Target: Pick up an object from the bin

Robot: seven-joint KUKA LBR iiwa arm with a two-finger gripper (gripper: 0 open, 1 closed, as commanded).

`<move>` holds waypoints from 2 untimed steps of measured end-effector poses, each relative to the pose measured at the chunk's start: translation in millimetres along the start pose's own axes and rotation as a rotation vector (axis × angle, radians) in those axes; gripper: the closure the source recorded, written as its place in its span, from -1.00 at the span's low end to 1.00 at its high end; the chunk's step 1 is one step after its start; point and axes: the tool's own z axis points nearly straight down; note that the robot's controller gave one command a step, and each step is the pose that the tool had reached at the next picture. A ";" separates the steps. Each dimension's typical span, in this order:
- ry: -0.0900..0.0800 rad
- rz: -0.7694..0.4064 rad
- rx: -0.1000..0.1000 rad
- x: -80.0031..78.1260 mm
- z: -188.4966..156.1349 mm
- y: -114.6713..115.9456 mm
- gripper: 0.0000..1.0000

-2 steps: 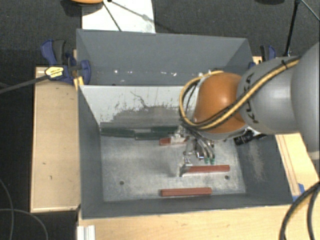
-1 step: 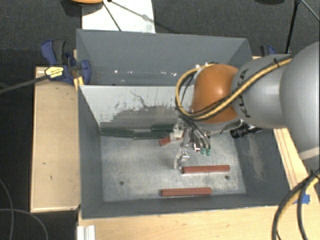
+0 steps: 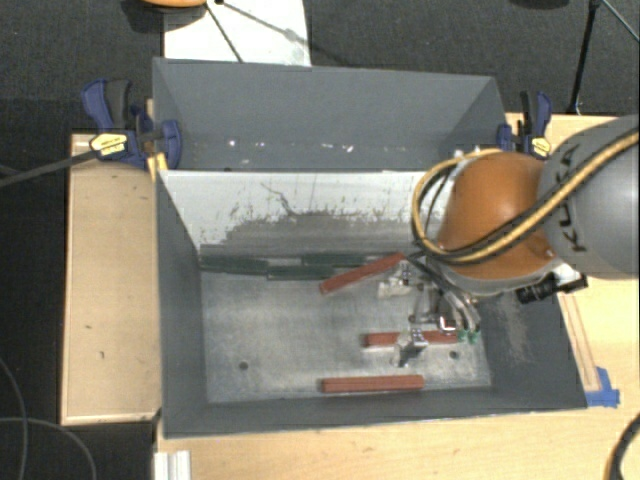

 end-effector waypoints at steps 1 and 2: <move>0.000 -0.004 0.001 13.2 -14.4 -7.7 -1.00; -0.006 -0.269 0.000 16.3 -79.5 -32.5 -1.00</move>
Offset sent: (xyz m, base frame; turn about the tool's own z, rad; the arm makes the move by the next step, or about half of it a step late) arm -0.0176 -0.0388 0.0905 -0.2764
